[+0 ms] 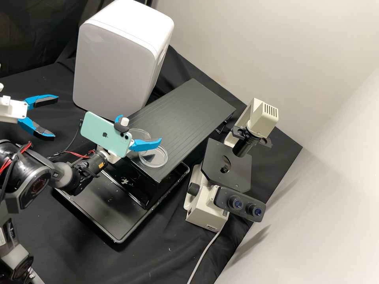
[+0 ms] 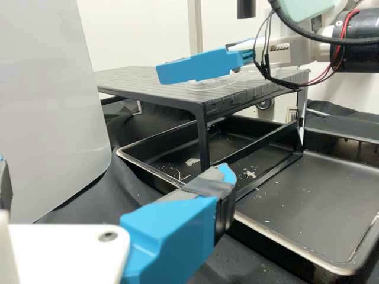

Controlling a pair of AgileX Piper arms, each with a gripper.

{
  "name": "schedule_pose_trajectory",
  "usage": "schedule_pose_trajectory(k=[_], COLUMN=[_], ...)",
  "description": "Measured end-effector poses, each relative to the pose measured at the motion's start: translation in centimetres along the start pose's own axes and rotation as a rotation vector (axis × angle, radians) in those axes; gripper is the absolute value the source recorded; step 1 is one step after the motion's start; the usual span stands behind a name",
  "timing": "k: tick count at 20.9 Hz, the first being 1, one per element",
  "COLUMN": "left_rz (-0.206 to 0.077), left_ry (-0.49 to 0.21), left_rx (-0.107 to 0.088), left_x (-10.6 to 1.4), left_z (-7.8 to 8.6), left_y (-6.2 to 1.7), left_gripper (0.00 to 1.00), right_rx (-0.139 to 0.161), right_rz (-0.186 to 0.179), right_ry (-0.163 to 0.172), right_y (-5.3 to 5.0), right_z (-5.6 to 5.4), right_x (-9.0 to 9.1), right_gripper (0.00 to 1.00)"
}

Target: Place the lid on the petri dish

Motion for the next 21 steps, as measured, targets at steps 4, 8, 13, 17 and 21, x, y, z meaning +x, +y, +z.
schedule_pose_trajectory(k=[4, 8, 13, 17, 21], left_rz=[0.002, 0.002, 0.003, -0.004, 0.003], left_ry=[0.000, 0.001, 0.002, 0.008, 0.020], left_rx=[0.000, 0.000, -0.001, -0.004, -0.009], left_x=[0.0, 0.0, 0.1, 0.2, 0.3], left_z=[0.0, 0.0, 0.0, -0.1, -0.3], left_y=[0.04, 0.04, 0.05, -0.11, 0.01], left_gripper=[1.00, 1.00, 1.00, 1.00, 1.00], right_rx=[0.002, 0.004, -0.003, -0.006, -0.005], right_rz=[0.000, 0.002, 0.001, 0.027, 0.020], right_ry=[0.000, 0.000, -0.006, -0.003, 0.000], right_y=[-0.1, -0.1, -0.1, 0.6, 0.5], right_z=[0.0, -0.1, 0.1, -0.3, -0.3], right_x=[-0.1, -0.1, -0.4, -1.8, -2.9], right_gripper=[1.00, 1.00, 1.00, 1.00, 1.00])
